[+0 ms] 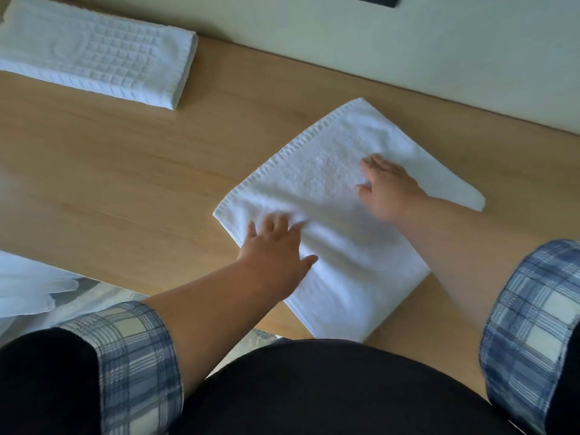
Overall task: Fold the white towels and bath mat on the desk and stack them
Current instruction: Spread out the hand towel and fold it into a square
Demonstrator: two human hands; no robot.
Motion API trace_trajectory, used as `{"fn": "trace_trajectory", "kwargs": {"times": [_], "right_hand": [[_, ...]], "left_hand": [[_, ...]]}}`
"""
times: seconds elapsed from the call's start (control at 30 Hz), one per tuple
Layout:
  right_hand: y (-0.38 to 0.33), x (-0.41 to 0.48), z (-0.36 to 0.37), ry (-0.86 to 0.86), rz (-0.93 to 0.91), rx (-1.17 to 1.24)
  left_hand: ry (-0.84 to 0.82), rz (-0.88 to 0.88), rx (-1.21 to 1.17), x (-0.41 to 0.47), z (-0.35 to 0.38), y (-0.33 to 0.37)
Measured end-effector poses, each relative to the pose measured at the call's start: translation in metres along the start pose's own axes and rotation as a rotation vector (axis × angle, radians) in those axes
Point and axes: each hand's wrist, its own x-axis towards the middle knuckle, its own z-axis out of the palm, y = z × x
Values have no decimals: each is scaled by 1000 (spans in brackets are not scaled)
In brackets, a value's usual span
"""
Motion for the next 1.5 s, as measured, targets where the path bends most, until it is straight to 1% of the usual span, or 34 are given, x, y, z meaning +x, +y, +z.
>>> {"fn": "trace_trajectory", "kwargs": {"times": [0.03,0.1,0.13,0.17,0.2,0.23,0.27,0.3,0.33,0.37,0.43,0.5,0.53,0.7,0.8,0.87,0.93,0.97,1.0,1.03,1.07,1.1,1.13,1.17,1.2,1.23,1.27,1.33,1.4,1.43,1.47,1.5], "right_hand": [[6,-7,1,33,22,77],[12,-27,7,182,5,205],[12,-39,14,278,-47,222],[11,-48,23,349,-113,205],[10,-56,34,378,-165,172],[10,-63,45,350,-186,128],[11,-67,57,284,-181,66],[14,-70,67,212,-164,-14],[18,-70,77,172,-151,-82],[21,-70,82,178,-150,-109],[22,-68,85,254,-163,-78],[20,-68,86,311,-167,-84],[19,-68,87,313,-161,-96],[20,-69,87,269,-127,-156],[20,-69,88,274,-132,-183],[20,-69,87,275,-135,-182],[19,-70,88,288,-137,-176],[19,-69,88,291,-136,-176],[19,-69,88,290,-136,-178],[19,-69,87,286,-138,-180],[19,-68,87,279,-141,-176],[19,-67,86,267,-145,-165],[19,-67,85,250,-152,-147],[19,-66,84,243,-162,-122],[19,-67,83,259,-175,-91],[20,-68,83,287,-185,-65],[20,-69,83,306,-191,-48],[20,-69,84,302,-197,-33],[20,-67,85,299,-203,-25],[21,-66,84,300,-204,-21],[21,-66,84,298,-205,-18],[21,-66,83,294,-203,-15]], "left_hand": [[-3,-48,14,4,-5,0],[21,-121,26,11,-13,6],[58,-104,17,14,-15,13],[121,-38,-11,16,-13,25],[194,66,-50,17,-9,40],[250,184,-85,17,-2,58],[273,288,-107,17,7,76],[261,349,-119,18,17,92],[227,352,-127,20,27,101],[190,309,-126,24,37,103],[165,207,-57,33,51,91],[204,114,39,40,57,69],[229,58,36,43,57,57],[334,-205,-73,63,41,-6],[344,-375,-88,72,28,-39],[347,-505,-160,73,21,-44],[448,-605,-268,70,17,-32],[526,-579,-286,66,15,-17],[600,-482,-292,62,14,5],[648,-335,-309,57,16,32],[656,-194,-332,53,22,62],[619,-112,-354,49,28,88],[551,-97,-397,45,37,107],[463,-143,-448,40,48,116],[394,-216,-447,33,61,116],[373,-266,-385,25,73,109],[382,-286,-311,17,82,100],[403,-316,-261,6,91,86],[409,-407,-300,7,88,87],[438,-454,-334,10,85,95],[481,-471,-369,12,83,105],[512,-445,-389,14,81,115]]}}
